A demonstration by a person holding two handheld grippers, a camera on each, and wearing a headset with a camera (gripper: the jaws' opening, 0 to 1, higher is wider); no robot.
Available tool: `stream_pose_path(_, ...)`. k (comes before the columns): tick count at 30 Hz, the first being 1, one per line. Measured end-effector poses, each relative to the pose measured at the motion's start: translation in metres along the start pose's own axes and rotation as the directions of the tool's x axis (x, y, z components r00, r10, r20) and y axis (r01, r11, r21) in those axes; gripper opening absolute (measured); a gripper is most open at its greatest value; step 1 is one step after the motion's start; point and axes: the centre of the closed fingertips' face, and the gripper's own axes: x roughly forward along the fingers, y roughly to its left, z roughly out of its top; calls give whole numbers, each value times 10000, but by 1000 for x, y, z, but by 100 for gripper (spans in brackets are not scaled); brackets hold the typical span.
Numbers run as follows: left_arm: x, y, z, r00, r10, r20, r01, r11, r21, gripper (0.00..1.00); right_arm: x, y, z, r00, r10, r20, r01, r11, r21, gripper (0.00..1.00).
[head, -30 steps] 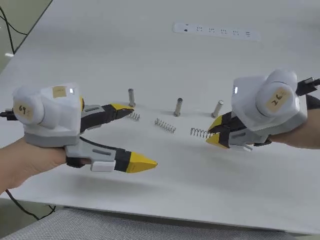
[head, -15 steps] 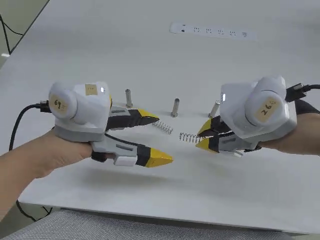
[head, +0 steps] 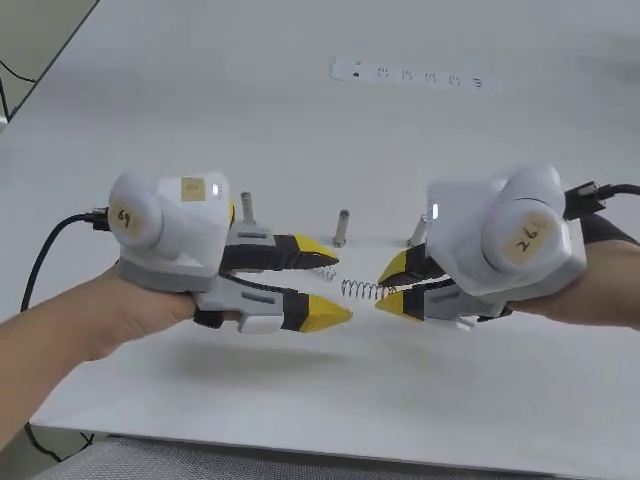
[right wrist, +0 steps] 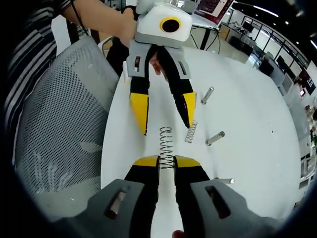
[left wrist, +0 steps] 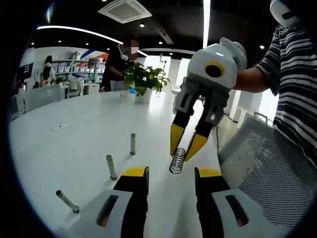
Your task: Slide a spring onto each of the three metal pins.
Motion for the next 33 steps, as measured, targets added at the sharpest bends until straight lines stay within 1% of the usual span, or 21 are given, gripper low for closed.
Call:
stream_pose_path(4,2,-1,6,9996,-144,248,148,9998,-142,32,-1,2,5,10000,17,93,-16,9999,-113,13)
stream_pose_path(8,5,-5,4,9994,-310,166,312,9995,-112,29,-2,2,8,9998,7,190,-5,9999,-101,13)
stream_pose_path(12,6,-7,3,9990,-397,189,398,9992,-73,26,-2,3,6,9998,17,188,-16,10000,-71,13)
stream_pose_path(16,8,-8,3,9986,-469,261,473,9988,-151,22,-3,7,5,9997,68,231,-66,9999,-100,13)
stream_pose_path(22,12,-16,5,9969,-698,367,703,9975,-118,19,-4,8,6,9995,54,318,-48,9998,-167,13)
stream_pose_path(26,13,-17,4,9966,-745,352,751,9971,-148,17,-5,8,8,9992,32,388,-25,9998,-189,13)
stream_pose_path(33,13,-18,5,9963,-761,406,767,9969,-143,14,-6,7,7,9994,25,348,-18,9998,-177,13)
